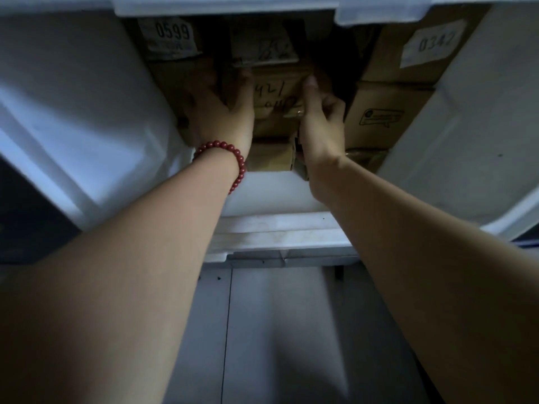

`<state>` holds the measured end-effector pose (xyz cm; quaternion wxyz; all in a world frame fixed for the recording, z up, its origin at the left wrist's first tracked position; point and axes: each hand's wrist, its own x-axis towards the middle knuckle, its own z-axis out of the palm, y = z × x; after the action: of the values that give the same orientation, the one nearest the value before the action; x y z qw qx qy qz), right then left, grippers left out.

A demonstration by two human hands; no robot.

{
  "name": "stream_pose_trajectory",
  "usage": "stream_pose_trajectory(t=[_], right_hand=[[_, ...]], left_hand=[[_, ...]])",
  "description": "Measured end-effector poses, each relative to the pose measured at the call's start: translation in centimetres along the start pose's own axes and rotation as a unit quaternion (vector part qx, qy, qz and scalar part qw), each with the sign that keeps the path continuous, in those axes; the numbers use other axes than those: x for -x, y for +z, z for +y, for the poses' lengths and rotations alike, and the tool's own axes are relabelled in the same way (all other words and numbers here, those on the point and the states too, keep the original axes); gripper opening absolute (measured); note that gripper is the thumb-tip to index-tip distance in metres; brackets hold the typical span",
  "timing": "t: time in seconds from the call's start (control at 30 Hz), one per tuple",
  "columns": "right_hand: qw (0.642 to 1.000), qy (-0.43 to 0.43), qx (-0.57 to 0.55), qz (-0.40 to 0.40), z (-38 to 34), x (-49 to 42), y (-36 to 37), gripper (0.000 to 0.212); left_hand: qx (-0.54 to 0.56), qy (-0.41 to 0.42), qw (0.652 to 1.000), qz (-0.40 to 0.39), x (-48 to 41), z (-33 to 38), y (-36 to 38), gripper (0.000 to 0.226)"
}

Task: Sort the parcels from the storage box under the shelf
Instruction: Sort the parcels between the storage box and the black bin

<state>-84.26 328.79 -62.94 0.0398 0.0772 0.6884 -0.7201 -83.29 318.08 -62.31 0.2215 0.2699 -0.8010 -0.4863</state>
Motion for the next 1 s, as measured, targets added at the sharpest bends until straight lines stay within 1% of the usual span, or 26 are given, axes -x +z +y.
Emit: stream_pose_trajectory(t=[0.03, 0.1, 0.13, 0.17, 0.27, 0.33, 0.4, 0.47, 0.57, 0.63, 0.7, 0.77, 0.8, 0.87, 0.93, 1.0], right_hand=[[1.000, 0.023, -0.013, -0.004, -0.1, 0.7, -0.4, 0.028], [0.996, 0.073, -0.042, -0.018, 0.0, 1.9, -0.9, 0.048], [0.994, 0.097, -0.050, -0.021, 0.1, 2.5, -1.1, 0.056], [0.993, 0.108, -0.043, -0.025, 0.2, 3.3, -1.3, 0.055], [0.991, 0.133, -0.006, -0.006, -0.2, 5.8, -2.3, 0.040], [0.987, 0.159, 0.019, -0.016, -0.8, 7.5, -3.3, 0.036], [0.983, 0.172, 0.034, -0.054, -1.3, 9.5, -4.3, 0.040], [0.978, 0.189, 0.024, -0.085, -1.7, 11.3, -5.2, 0.046], [0.971, 0.214, 0.000, -0.111, -2.3, 13.6, -7.0, 0.046], [0.970, 0.210, 0.016, -0.120, -3.6, 15.3, -8.8, 0.042], [0.969, 0.212, 0.030, -0.126, -4.3, 15.9, -9.8, 0.039], [0.971, 0.205, 0.039, -0.121, -5.9, 16.8, -11.2, 0.045], [0.971, 0.201, 0.046, -0.118, -6.9, 17.5, -12.0, 0.049], [0.973, 0.184, 0.066, -0.124, -8.2, 18.5, -13.8, 0.054], [0.967, 0.175, 0.092, -0.159, -9.1, 19.3, -15.8, 0.057], [0.948, 0.176, 0.150, -0.219, -9.9, 20.2, -17.6, 0.051]], left_hand=[[0.032, -0.019, 0.999, -0.010, 0.2, 0.2, -0.2, 0.069], [0.094, -0.062, 0.993, -0.026, 1.1, 0.5, -0.9, 0.081], [0.122, -0.082, 0.989, -0.028, 1.8, 0.8, -1.3, 0.082], [0.140, -0.091, 0.986, -0.021, 2.5, 1.1, -1.6, 0.079], [0.147, -0.089, 0.985, 0.004, 5.0, 1.7, -2.9, 0.065], [0.133, -0.075, 0.988, 0.001, 6.9, 2.2, -4.0, 0.068], [0.089, -0.049, 0.995, -0.019, 8.7, 3.1, -5.2, 0.071], [0.040, -0.024, 0.998, -0.045, 10.1, 4.1, -6.2, 0.067], [0.057, -0.022, 0.996, -0.070, 12.3, 5.1, -7.4, 0.058], [0.089, -0.041, 0.991, -0.091, 14.4, 5.4, -8.6, 0.057], [0.125, -0.081, 0.982, -0.119, 15.3, 4.9, -9.3, 0.061], [0.165, -0.123, 0.966, -0.158, 16.6, 4.9, -10.8, 0.068], [0.181, -0.135, 0.958, -0.176, 17.4, 4.8, -11.6, 0.066], [0.210, -0.134, 0.946, -0.206, 19.0, 4.7, -13.2, 0.055], [0.225, -0.134, 0.937, -0.230, 20.4, 4.5, -14.5, 0.046], [0.218, -0.128, 0.931, -0.262, 21.7, 4.5, -15.8, 0.046]])
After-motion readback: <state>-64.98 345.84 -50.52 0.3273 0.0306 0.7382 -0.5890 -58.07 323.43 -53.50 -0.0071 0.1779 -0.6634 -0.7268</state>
